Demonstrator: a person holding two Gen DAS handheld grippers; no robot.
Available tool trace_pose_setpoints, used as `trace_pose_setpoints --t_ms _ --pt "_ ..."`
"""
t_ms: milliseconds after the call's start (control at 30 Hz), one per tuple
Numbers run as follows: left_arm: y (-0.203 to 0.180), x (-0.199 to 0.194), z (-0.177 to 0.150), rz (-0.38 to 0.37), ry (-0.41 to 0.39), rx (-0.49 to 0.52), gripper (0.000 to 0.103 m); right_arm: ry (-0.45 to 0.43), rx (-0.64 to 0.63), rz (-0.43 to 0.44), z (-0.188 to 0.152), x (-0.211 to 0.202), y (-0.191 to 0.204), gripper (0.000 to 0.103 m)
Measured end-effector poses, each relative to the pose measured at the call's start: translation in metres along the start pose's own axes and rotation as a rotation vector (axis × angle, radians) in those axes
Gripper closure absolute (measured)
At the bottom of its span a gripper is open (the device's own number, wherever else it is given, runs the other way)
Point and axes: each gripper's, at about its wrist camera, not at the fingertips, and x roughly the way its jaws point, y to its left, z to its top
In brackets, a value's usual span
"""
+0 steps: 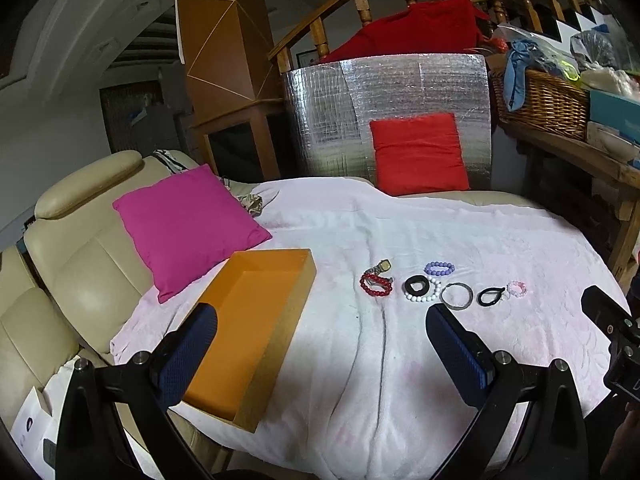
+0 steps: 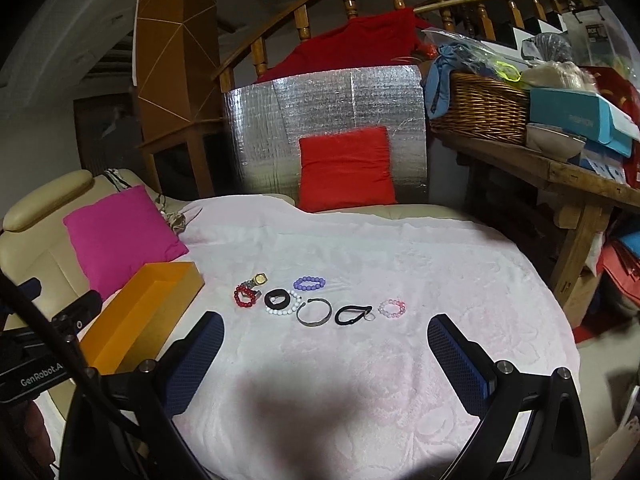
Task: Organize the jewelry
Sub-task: 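Move both tools toward the row of jewelry on the bedspread, then grasp the black hair tie with the left tool while the right tool reaches the silver bangle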
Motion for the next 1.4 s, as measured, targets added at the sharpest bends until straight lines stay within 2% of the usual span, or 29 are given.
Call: trace_pose_setpoints --t_ms 67,267,867,1167,1400 --pt "0.005 0.002 -0.005 -0.002 -0.015 -0.03 0.0 0.006 -0.002 0.004 0.001 0.001 0.001 0.0" --pt "0.002 0.008 0.006 0.027 0.02 0.007 0.0 0.007 -0.006 0.009 0.003 0.008 0.001 0.0" --pt "0.007 0.028 0.011 0.081 0.03 0.01 0.0 0.018 0.022 0.053 0.018 0.031 0.005 0.0" --pt "0.002 0.053 0.015 0.097 0.047 0.016 0.0 0.005 0.034 0.072 0.03 0.051 0.006 0.0" --pt "-0.01 0.09 0.019 0.101 0.07 0.028 0.0 0.017 0.054 0.085 0.037 0.091 0.001 0.0"
